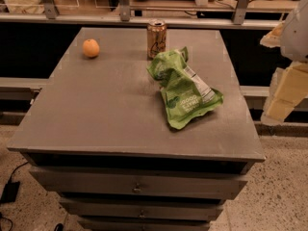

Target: Knock orange can over

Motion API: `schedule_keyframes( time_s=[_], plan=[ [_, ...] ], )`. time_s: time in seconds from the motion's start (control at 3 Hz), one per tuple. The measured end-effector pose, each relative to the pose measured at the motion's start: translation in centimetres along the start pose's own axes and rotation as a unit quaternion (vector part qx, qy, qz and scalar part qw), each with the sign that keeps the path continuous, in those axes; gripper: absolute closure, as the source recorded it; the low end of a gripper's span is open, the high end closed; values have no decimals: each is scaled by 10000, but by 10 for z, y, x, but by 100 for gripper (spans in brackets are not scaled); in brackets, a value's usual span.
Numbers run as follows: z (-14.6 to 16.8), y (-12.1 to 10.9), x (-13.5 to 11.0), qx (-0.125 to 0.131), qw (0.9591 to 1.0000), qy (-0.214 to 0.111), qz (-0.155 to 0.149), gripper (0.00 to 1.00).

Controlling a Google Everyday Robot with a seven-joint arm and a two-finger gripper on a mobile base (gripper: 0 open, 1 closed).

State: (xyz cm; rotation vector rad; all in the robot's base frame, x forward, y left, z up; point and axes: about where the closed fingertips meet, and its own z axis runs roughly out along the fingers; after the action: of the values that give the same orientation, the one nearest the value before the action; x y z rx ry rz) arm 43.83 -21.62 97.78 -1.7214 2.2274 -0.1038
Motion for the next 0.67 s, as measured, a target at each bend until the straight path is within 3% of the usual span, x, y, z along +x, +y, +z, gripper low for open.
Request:
schedule_keyframes(
  time_s=[0.33,0.67],
  plan=[
    [1,-5,0,26,10000,-16,-20,0],
    [8,-37,1,180,9996,-120,-158,0]
  ],
)
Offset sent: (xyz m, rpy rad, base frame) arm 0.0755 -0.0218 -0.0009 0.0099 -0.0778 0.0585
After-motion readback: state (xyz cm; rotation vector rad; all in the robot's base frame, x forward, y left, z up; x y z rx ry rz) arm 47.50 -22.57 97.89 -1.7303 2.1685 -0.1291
